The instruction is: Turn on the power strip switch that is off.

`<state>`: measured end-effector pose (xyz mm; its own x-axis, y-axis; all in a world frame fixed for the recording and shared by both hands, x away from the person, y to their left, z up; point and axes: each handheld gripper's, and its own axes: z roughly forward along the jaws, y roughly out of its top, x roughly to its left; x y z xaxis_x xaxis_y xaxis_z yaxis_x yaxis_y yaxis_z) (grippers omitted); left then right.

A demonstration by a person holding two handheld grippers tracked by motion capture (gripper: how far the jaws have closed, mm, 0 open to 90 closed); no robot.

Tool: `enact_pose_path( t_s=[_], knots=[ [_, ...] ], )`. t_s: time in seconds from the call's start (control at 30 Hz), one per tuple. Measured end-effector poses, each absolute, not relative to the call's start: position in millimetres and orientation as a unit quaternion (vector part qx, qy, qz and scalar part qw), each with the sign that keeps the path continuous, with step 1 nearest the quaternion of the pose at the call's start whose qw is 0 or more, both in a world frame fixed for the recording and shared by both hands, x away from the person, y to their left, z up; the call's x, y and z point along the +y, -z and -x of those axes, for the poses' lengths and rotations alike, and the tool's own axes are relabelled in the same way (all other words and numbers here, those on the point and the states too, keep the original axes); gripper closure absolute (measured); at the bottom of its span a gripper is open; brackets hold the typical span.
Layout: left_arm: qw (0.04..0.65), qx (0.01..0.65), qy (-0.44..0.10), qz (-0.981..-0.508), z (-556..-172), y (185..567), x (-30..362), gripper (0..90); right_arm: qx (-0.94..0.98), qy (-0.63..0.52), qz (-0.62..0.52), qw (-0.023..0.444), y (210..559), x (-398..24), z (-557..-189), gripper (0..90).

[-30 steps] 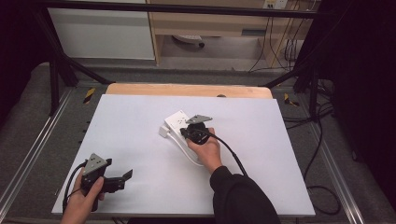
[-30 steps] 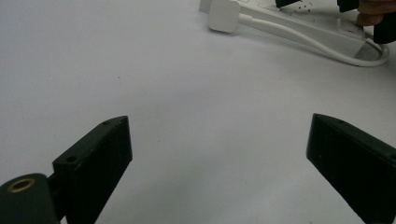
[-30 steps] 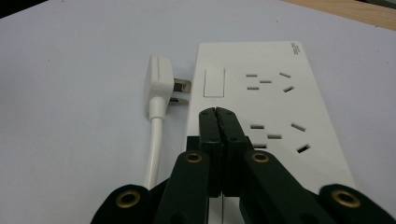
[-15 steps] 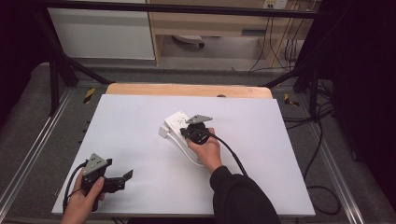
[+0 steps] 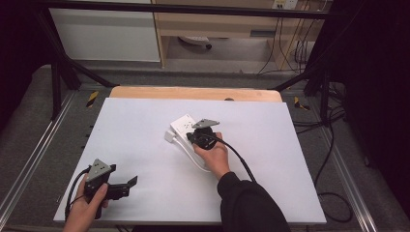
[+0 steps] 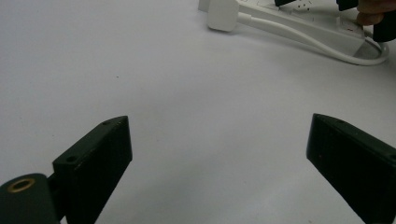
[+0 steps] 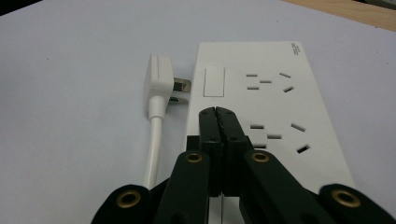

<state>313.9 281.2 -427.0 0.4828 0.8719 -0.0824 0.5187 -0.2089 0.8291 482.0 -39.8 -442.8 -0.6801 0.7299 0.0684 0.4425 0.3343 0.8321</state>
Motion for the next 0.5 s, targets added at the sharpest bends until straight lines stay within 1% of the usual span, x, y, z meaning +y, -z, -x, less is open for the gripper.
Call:
enact_pose_path(
  t_s=[0.5],
  knots=[
    [0.423,0.464,-0.208,-0.750,-313.9,427.0,281.6,6.9,0.802,-0.444,-0.362,0.166,443.1,-39.6,-481.4,90.0]
  ],
)
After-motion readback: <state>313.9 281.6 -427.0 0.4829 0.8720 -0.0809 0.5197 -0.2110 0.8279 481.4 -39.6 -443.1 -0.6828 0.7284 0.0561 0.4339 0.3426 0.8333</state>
